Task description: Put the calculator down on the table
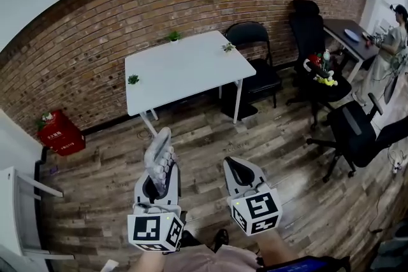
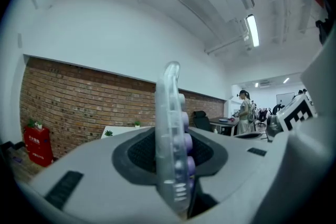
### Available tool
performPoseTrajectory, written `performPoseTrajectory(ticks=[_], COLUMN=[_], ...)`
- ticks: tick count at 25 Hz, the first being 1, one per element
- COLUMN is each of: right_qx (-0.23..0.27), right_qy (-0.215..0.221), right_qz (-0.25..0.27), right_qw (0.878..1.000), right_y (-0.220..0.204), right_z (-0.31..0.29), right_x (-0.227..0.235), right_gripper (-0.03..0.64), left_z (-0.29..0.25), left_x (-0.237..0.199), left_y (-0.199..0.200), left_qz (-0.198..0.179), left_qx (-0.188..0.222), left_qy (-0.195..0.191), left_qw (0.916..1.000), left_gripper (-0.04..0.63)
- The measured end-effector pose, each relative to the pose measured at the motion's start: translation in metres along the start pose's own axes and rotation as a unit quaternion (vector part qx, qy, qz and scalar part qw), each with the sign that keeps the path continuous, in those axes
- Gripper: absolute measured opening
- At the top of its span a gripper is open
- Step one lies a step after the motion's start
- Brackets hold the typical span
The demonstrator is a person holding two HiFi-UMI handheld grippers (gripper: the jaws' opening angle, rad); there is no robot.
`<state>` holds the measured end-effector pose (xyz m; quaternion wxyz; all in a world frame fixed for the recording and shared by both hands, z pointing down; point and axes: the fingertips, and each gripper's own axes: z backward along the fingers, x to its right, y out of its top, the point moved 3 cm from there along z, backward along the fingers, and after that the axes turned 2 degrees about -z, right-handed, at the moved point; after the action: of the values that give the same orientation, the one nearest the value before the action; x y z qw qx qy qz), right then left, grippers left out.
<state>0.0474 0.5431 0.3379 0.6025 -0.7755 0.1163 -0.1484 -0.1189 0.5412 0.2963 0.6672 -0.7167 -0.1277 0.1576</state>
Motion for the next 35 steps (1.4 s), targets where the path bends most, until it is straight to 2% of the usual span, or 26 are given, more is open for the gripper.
performPoseTrajectory(ticks=[8,15,25,35], right_qx=[-0.006,-0.026,-0.021,0.002], right_qy=[-0.003,-0.020,-0.038,-0.069], right_qz=[-0.008,-0.009,-0.003,-0.001], right_qw=[1.000,0.999,0.999,0.998], right_y=[-0.004,-0.008,0.040,0.078], right_z=[-0.024,-0.097,-0.236,-0.314], right_x=[0.022,0.048,0.079,0.113], right_gripper=[0.000,0.000,0.000,0.000], left_z=[-0.029,-0.097,-0.234,-0.323], left_x=[-0.004,-0.045,-0.120,-0.157], left_y=[-0.006,-0.026,-0.003,0.010], left_qz=[-0.010,0.001,-0.009,-0.014], left_qx=[-0.011,-0.023,-0.012,-0.004], left_qy=[0.006,0.003,-0.022,-0.048], left_qw=[0.9999,0.9997,0.9996,0.9987], left_gripper=[0.140,0.140,0.140,0.140])
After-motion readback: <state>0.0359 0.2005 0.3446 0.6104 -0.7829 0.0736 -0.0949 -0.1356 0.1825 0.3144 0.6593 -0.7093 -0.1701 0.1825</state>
